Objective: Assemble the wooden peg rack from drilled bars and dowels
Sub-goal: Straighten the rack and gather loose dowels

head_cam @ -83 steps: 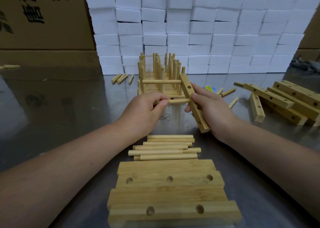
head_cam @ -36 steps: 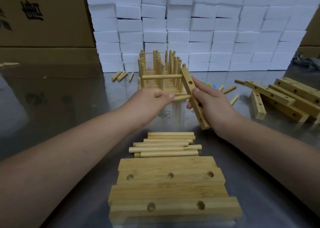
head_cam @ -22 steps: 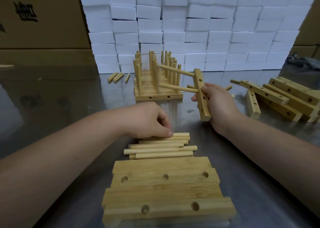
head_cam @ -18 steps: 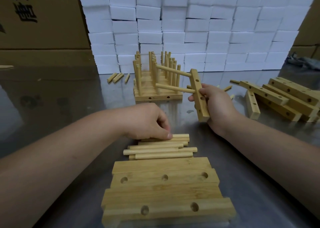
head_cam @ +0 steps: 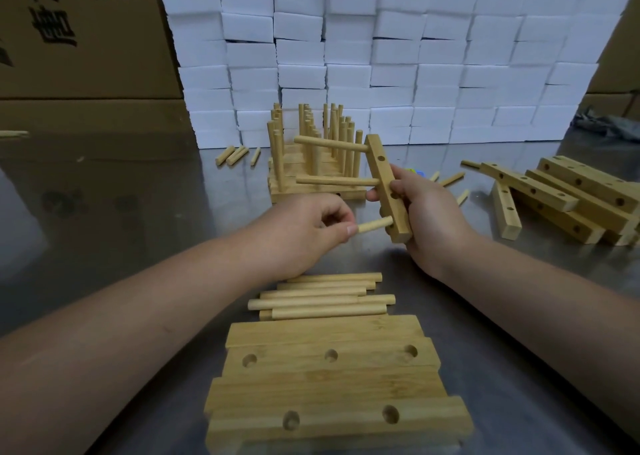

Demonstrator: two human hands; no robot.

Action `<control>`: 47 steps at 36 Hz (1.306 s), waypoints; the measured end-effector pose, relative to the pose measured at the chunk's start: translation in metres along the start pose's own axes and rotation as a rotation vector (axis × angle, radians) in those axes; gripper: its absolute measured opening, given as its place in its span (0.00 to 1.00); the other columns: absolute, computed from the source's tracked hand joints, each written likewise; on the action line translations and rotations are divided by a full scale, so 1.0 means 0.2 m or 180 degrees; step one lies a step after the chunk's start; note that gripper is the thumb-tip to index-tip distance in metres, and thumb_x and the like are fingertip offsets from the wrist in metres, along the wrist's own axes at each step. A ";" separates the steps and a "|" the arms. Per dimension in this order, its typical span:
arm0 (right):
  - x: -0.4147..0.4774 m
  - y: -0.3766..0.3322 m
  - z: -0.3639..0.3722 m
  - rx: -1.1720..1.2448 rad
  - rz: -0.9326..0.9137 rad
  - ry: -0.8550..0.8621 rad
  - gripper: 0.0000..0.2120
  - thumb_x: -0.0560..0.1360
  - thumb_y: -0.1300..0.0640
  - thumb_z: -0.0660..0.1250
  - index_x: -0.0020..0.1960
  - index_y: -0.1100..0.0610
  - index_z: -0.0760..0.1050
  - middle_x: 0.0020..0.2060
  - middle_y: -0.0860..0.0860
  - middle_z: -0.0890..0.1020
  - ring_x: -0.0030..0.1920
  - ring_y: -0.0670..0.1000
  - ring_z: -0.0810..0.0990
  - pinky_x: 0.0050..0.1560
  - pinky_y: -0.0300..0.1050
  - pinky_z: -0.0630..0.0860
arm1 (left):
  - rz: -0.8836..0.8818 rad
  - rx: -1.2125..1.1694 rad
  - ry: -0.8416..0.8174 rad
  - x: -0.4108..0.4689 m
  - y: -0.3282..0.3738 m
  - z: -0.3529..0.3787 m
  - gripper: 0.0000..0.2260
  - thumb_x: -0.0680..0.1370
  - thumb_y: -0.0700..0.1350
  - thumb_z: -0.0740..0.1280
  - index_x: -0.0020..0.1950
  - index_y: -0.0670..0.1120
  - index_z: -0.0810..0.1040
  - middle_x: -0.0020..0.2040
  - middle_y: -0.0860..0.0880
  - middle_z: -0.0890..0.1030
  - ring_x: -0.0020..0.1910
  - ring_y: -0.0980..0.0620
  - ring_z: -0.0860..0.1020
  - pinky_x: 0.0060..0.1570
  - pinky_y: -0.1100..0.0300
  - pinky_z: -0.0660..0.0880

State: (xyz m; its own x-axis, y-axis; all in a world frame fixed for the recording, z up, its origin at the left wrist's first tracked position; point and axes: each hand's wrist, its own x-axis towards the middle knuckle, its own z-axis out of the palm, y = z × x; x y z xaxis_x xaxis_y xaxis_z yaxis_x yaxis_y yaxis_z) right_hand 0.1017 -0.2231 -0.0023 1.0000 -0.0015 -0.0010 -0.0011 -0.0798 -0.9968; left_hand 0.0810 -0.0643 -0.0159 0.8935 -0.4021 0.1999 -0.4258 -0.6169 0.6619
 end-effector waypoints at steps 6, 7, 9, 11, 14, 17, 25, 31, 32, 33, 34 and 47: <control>-0.02 0.03 0.01 0.0264 -0.0279 0.0063 0.20 0.78 0.68 0.49 0.60 0.56 0.73 0.34 0.52 0.74 0.32 0.47 0.67 0.34 0.41 0.62 | 0.0128 0.0207 0.0160 0.00 0.00 0.00 0.06 0.77 0.50 0.63 0.42 0.59 0.76 0.39 0.57 0.78 0.40 0.64 0.74 0.32 0.72 0.68; -0.03 0.05 0.01 0.0358 -0.0332 0.0082 0.19 0.78 0.67 0.49 0.56 0.54 0.75 0.34 0.52 0.75 0.32 0.46 0.68 0.34 0.40 0.62 | 0.0133 0.0231 0.0161 0.00 0.00 0.00 0.06 0.77 0.50 0.63 0.42 0.60 0.76 0.38 0.57 0.78 0.40 0.64 0.73 0.32 0.71 0.67; -0.03 0.06 0.02 0.0490 -0.0386 0.0129 0.19 0.78 0.66 0.50 0.48 0.50 0.76 0.33 0.50 0.76 0.33 0.44 0.70 0.35 0.40 0.63 | 0.0177 0.0273 0.0130 0.00 0.00 0.00 0.08 0.78 0.50 0.63 0.41 0.61 0.75 0.38 0.57 0.77 0.41 0.64 0.73 0.33 0.71 0.68; -0.02 0.07 0.02 0.0502 -0.0389 0.0193 0.19 0.78 0.65 0.50 0.44 0.47 0.75 0.31 0.49 0.77 0.33 0.43 0.71 0.36 0.40 0.64 | 0.0198 0.0330 0.0097 0.00 -0.01 0.01 0.09 0.78 0.49 0.62 0.39 0.62 0.75 0.39 0.57 0.77 0.42 0.63 0.72 0.35 0.71 0.69; -0.01 0.05 0.02 0.0457 -0.0331 0.0208 0.18 0.78 0.65 0.50 0.46 0.49 0.75 0.31 0.49 0.76 0.32 0.43 0.71 0.35 0.39 0.65 | 0.0252 0.0347 0.0133 0.00 -0.01 0.01 0.10 0.78 0.49 0.62 0.39 0.62 0.75 0.39 0.57 0.77 0.42 0.63 0.73 0.40 0.66 0.71; -0.01 0.06 0.02 0.0496 -0.0391 0.0249 0.18 0.78 0.64 0.51 0.46 0.48 0.76 0.28 0.47 0.77 0.32 0.44 0.71 0.37 0.41 0.66 | 0.0288 0.0430 0.0152 0.00 -0.02 0.02 0.08 0.78 0.50 0.62 0.43 0.59 0.78 0.40 0.56 0.79 0.40 0.60 0.74 0.42 0.61 0.73; -0.05 0.04 0.05 0.1320 -0.0469 -0.0159 0.16 0.80 0.65 0.48 0.51 0.55 0.73 0.32 0.55 0.75 0.31 0.49 0.73 0.31 0.37 0.75 | 0.0778 0.0703 0.0296 -0.01 -0.01 0.01 0.10 0.78 0.48 0.63 0.49 0.47 0.82 0.38 0.52 0.79 0.40 0.58 0.72 0.40 0.62 0.69; -0.07 0.07 0.06 0.1310 -0.0633 -0.0285 0.13 0.82 0.58 0.51 0.48 0.55 0.75 0.39 0.55 0.80 0.39 0.50 0.79 0.42 0.40 0.79 | 0.1045 0.1255 0.0210 -0.02 0.03 -0.01 0.10 0.77 0.49 0.64 0.51 0.47 0.82 0.40 0.53 0.79 0.40 0.56 0.73 0.44 0.59 0.70; -0.07 0.07 0.06 0.1305 -0.0655 -0.0303 0.14 0.82 0.58 0.51 0.48 0.53 0.74 0.40 0.55 0.80 0.40 0.50 0.79 0.44 0.41 0.79 | 0.1094 0.1307 0.0227 -0.02 0.04 -0.01 0.10 0.77 0.49 0.64 0.51 0.47 0.82 0.40 0.53 0.79 0.41 0.56 0.73 0.44 0.58 0.70; -0.07 0.07 0.06 0.1321 -0.0674 -0.0334 0.14 0.82 0.59 0.50 0.48 0.52 0.74 0.41 0.55 0.80 0.40 0.51 0.79 0.45 0.42 0.79 | 0.1150 0.1355 0.0260 -0.02 0.04 -0.01 0.11 0.77 0.49 0.63 0.51 0.46 0.82 0.41 0.53 0.79 0.41 0.56 0.73 0.43 0.58 0.69; -0.07 0.06 0.06 0.1333 -0.0709 -0.0356 0.14 0.82 0.59 0.50 0.48 0.52 0.73 0.42 0.55 0.79 0.40 0.51 0.79 0.46 0.42 0.79 | 0.1192 0.1408 0.0288 -0.03 0.04 -0.01 0.11 0.78 0.49 0.62 0.51 0.46 0.82 0.41 0.53 0.78 0.41 0.56 0.72 0.43 0.58 0.68; -0.09 0.06 0.08 0.1633 -0.0880 -0.0346 0.19 0.82 0.62 0.51 0.72 0.56 0.64 0.39 0.57 0.80 0.39 0.52 0.82 0.41 0.40 0.81 | 0.0593 0.0919 0.0087 -0.05 0.07 0.01 0.12 0.76 0.56 0.58 0.34 0.57 0.73 0.33 0.69 0.73 0.35 0.67 0.71 0.29 0.68 0.62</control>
State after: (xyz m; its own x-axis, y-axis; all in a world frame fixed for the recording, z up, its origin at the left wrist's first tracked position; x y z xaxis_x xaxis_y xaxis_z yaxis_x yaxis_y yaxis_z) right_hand 0.0830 -0.2083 -0.0162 0.9575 0.0551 0.2830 0.2331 0.4296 -0.8724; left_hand 0.0657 -0.0701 -0.0097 0.7983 -0.5101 0.3201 -0.6014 -0.7022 0.3811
